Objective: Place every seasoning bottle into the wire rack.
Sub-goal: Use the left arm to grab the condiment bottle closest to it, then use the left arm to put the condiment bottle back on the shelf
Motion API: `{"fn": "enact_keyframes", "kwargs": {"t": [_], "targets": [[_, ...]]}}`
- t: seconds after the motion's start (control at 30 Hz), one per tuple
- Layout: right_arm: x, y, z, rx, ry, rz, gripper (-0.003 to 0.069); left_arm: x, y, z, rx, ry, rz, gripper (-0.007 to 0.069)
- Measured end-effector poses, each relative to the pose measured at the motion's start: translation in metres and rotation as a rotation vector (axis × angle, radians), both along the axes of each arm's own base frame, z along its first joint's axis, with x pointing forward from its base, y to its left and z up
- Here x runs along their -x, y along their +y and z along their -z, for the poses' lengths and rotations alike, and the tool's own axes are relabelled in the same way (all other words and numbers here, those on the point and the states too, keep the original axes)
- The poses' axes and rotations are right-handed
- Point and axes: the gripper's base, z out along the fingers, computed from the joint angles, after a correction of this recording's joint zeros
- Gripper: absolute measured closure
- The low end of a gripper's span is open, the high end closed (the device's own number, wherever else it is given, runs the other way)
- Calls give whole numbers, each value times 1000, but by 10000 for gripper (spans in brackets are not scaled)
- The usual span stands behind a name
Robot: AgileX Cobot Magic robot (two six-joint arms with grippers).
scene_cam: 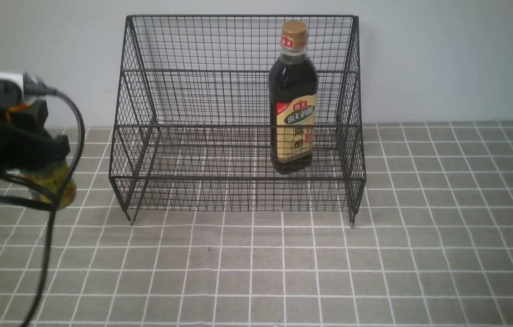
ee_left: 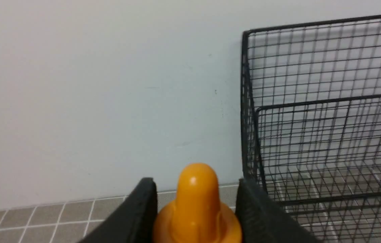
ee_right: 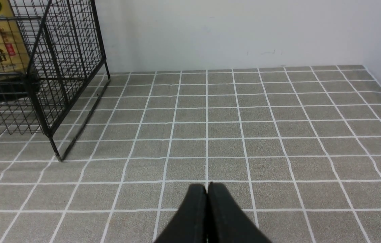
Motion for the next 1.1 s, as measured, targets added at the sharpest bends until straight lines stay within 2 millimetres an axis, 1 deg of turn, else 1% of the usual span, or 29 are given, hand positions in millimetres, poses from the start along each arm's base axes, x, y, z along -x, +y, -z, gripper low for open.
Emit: {"fn": "enact_keyframes", "kwargs": {"t": [0.03, 0.07, 0.1, 0.13, 0.17, 0.2, 0.27, 0.3, 0.33, 0.37, 0.47, 0.53, 0.57, 0.77, 0.93, 1.1], "targets": [[0, 0, 0, 0, 0, 0, 672, 1, -3, -11, 9, -1, 11, 356], [0, 0, 0, 0, 0, 0, 672, 2, -3, -14, 11, 0, 12, 356], [0, 0, 0, 0, 0, 0, 672, 4, -10, -25, 39, -5, 37, 356], [0, 0, 0, 0, 0, 0, 672, 4, -16, -30, 48, -20, 60, 356], [0, 0, 0, 0, 0, 0, 672, 4, -18, -33, 52, -27, 71, 356], [0, 0, 0, 0, 0, 0, 672, 3, -27, -37, 54, -44, 106, 356], [0, 0, 0, 0, 0, 0, 672, 2, -35, -38, 51, -61, 145, 356], [0, 0, 0, 0, 0, 0, 672, -1, -45, -37, 48, -83, 189, 356], [0, 0, 0, 0, 0, 0, 672, -2, -50, -37, 49, -97, 211, 356], [0, 0, 0, 0, 0, 0, 672, -8, -60, -32, 49, -109, 246, 356], [0, 0, 0, 0, 0, 0, 672, -19, -71, -22, 56, -130, 285, 356], [0, 0, 0, 0, 0, 0, 672, -25, -74, -17, 57, -136, 295, 356], [0, 0, 0, 0, 0, 0, 672, -31, -77, -10, 61, -144, 304, 356], [0, 0, 0, 0, 0, 0, 672, -50, -83, 18, 61, -97, 312, 356], [0, 0, 0, 0, 0, 0, 672, -56, -84, 29, 57, -61, 311, 356], [0, 0, 0, 0, 0, 0, 672, -63, -86, 47, 47, 9, 307, 356]]}}
